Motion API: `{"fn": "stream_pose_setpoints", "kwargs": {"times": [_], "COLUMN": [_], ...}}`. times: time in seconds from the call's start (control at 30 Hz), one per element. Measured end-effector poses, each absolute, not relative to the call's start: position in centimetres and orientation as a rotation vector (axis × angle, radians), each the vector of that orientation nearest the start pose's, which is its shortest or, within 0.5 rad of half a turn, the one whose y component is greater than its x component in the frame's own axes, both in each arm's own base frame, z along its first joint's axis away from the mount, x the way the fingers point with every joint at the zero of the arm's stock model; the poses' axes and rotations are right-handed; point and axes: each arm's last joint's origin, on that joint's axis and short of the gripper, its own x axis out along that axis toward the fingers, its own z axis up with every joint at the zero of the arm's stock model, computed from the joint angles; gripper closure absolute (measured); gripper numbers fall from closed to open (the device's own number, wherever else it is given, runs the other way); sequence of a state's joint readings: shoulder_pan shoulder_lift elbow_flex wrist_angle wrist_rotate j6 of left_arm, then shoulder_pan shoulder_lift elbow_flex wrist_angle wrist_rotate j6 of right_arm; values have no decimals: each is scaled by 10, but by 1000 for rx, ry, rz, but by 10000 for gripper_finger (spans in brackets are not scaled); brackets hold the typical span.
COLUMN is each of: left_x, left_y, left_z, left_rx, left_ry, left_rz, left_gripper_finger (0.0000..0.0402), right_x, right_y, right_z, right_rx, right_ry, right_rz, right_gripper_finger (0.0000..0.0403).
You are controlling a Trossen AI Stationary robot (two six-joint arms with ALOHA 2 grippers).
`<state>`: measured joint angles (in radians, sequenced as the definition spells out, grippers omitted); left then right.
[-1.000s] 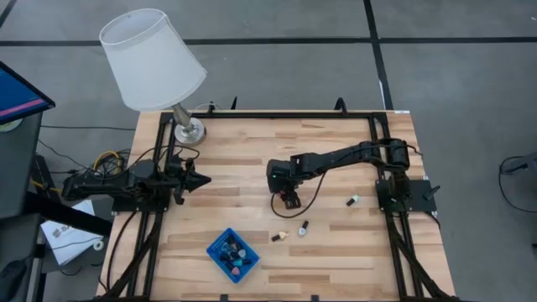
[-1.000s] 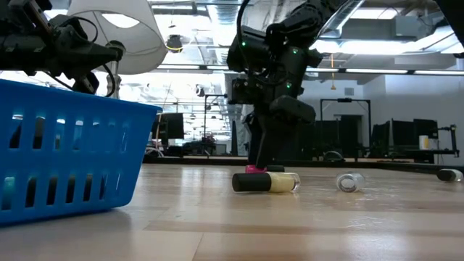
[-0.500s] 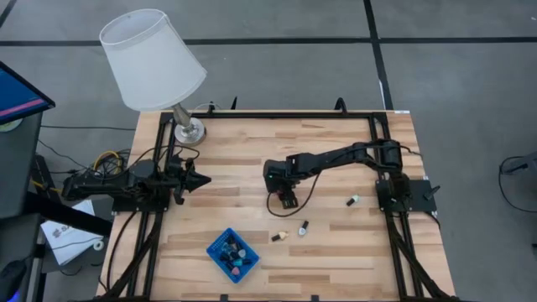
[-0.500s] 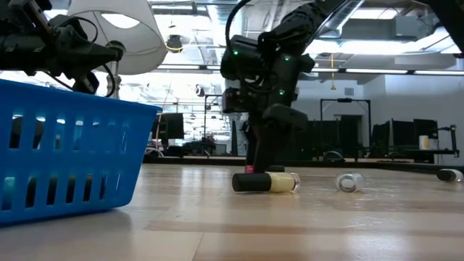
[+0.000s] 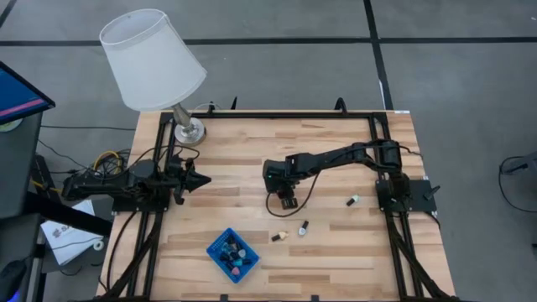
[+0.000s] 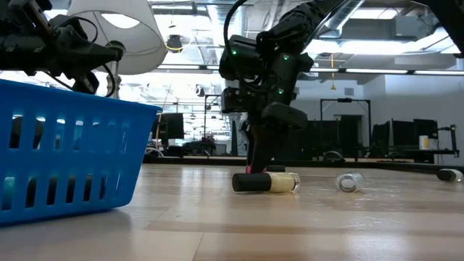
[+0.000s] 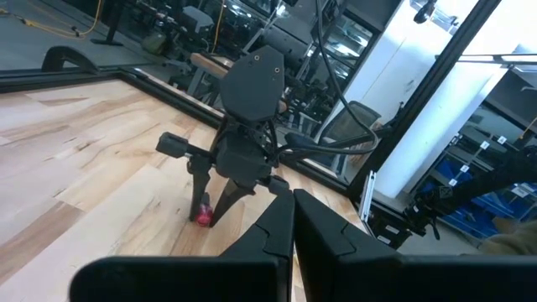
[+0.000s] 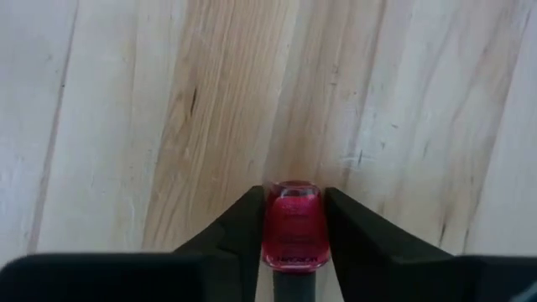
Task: Pick & Place Nail Polish
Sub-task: Put the red nail polish bottle in the blue bin
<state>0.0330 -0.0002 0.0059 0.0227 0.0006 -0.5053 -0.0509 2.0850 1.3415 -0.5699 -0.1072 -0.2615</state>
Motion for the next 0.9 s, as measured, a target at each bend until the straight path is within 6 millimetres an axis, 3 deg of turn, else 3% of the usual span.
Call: {"fn": "stream_pose_setpoints", "kwargs": {"times": [0.27, 0.47, 0.7, 0.9], "left_x": [97, 97, 97, 97], "left_y": [3, 3, 3, 3], "left_z": [168, 168, 168, 168], "left_rx": [-505, -505, -505, -505], "left_ry": [-37, -37, -37, -37], "left_rz": [25, 24, 24, 24], "left_gripper_finger": [401, 401, 401, 401], "right_x": [397, 413, 448, 471], "right_y": [-17, -18, -9, 35], "right_z": [121, 141, 204, 266], "right_rx": [-90, -75, -59, -77], "right_ry": [1295, 1238, 1020, 754], "right_rz": [196, 173, 140, 197], "right_gripper_finger": [313, 313, 314, 315]}}
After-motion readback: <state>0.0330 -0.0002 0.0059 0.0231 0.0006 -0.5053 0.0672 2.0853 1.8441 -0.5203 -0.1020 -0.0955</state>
